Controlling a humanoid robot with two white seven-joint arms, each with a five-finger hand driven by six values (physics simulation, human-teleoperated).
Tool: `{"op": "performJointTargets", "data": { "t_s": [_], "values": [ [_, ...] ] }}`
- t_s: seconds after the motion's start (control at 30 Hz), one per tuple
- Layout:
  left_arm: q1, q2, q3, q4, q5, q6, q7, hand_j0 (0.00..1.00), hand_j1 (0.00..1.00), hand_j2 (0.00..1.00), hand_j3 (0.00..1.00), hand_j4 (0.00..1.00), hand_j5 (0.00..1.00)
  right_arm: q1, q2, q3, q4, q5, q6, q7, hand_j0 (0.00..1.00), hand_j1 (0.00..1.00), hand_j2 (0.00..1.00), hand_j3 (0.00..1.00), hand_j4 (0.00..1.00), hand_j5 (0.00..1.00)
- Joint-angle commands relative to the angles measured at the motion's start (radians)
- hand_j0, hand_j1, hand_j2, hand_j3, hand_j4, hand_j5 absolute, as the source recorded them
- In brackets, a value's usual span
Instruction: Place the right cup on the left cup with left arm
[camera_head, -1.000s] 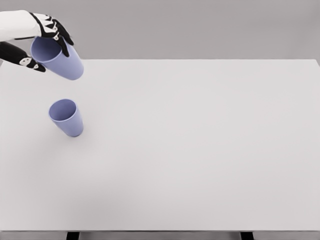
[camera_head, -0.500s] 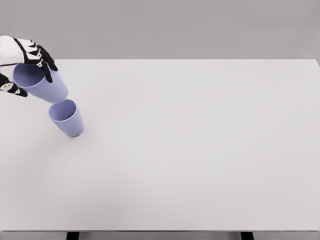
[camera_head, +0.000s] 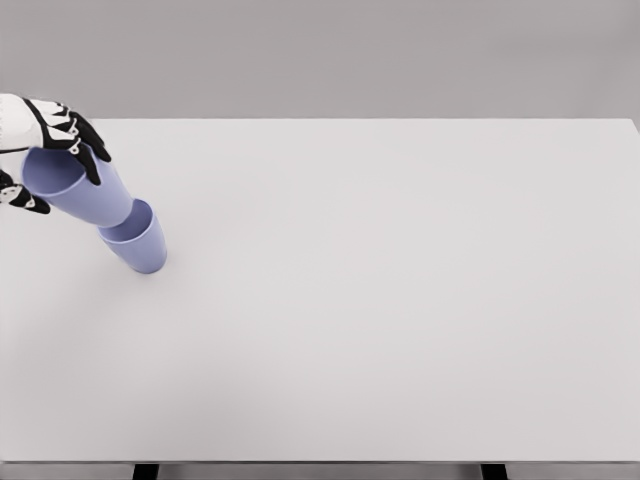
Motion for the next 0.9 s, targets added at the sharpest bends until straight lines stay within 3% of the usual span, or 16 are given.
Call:
{"op": "performJointTargets", "data": {
  "t_s": [0.0,0.2,0.5,0.6,0.87],
  "values": [
    [0.0,-0.001,0.004,-0.007,0.008,0.003,0.0,0.56,0.56,0.56,0.56,0.56,0.56,0.0,0.0,0.0,0.0,0.0,0.0,0.0,1.0,1.0,1.0,1.0,1.0,1.0],
    [0.011,-0.01,0.011,-0.003,0.008,0.003,0.0,0.56,0.56,0.56,0.56,0.56,0.56,0.0,0.0,0.0,0.0,0.0,0.0,0.0,1.0,1.0,1.0,1.0,1.0,1.0],
    [0.017,-0.076,0.007,0.066,-0.004,0.003,0.002,0.56,0.56,0.56,0.56,0.56,0.56,0.0,0.0,0.0,0.0,0.0,0.0,0.0,1.0,1.0,1.0,1.0,1.0,1.0],
    [0.048,-0.075,0.016,0.08,-0.006,0.003,0.003,0.56,0.56,0.56,0.56,0.56,0.56,0.0,0.0,0.0,0.0,0.0,0.0,0.0,1.0,1.0,1.0,1.0,1.0,1.0],
    [0.061,-0.075,0.017,0.1,-0.007,0.003,0.007,0.56,0.56,0.56,0.56,0.56,0.56,0.0,0.0,0.0,0.0,0.0,0.0,0.0,1.0,1.0,1.0,1.0,1.0,1.0]
  ]
}}
